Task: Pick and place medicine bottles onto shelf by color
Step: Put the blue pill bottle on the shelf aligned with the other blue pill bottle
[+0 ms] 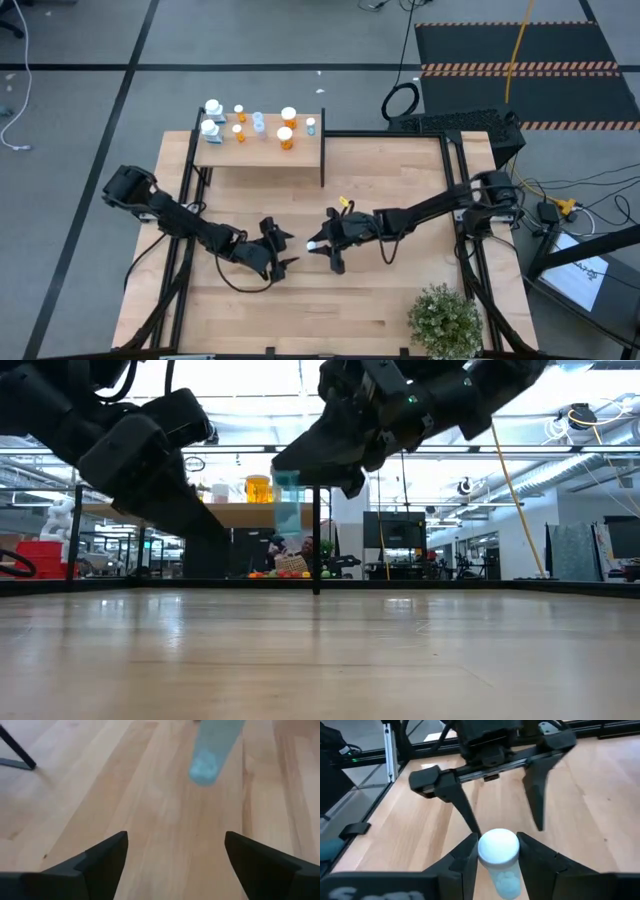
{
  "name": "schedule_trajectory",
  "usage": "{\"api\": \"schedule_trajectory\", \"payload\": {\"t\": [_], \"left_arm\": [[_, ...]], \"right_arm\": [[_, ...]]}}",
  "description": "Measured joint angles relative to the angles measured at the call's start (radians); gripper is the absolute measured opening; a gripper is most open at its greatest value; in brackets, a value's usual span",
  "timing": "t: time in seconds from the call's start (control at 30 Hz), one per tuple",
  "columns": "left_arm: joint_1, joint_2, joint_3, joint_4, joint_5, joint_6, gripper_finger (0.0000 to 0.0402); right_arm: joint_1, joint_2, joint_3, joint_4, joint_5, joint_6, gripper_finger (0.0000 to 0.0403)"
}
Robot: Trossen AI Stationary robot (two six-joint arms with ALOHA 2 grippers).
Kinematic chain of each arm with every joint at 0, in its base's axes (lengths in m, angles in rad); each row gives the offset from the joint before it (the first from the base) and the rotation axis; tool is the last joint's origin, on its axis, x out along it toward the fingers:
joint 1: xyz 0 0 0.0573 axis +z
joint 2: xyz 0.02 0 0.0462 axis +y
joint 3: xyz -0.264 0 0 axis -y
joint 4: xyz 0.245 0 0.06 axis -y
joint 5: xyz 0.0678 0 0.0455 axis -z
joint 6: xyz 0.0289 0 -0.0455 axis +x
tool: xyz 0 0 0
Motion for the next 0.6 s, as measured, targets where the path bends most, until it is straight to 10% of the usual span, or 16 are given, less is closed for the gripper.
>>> {"api": "schedule_trajectory", "payload": {"t": [0.6], "left_arm": [[-0.032, 0.0, 0.0, -0.028, -0.023, -0.106, 0.0262]], "right_arm": [[-0.222, -0.253, 0.002, -0.153, -0.052, -0.086, 0.0119]]}}
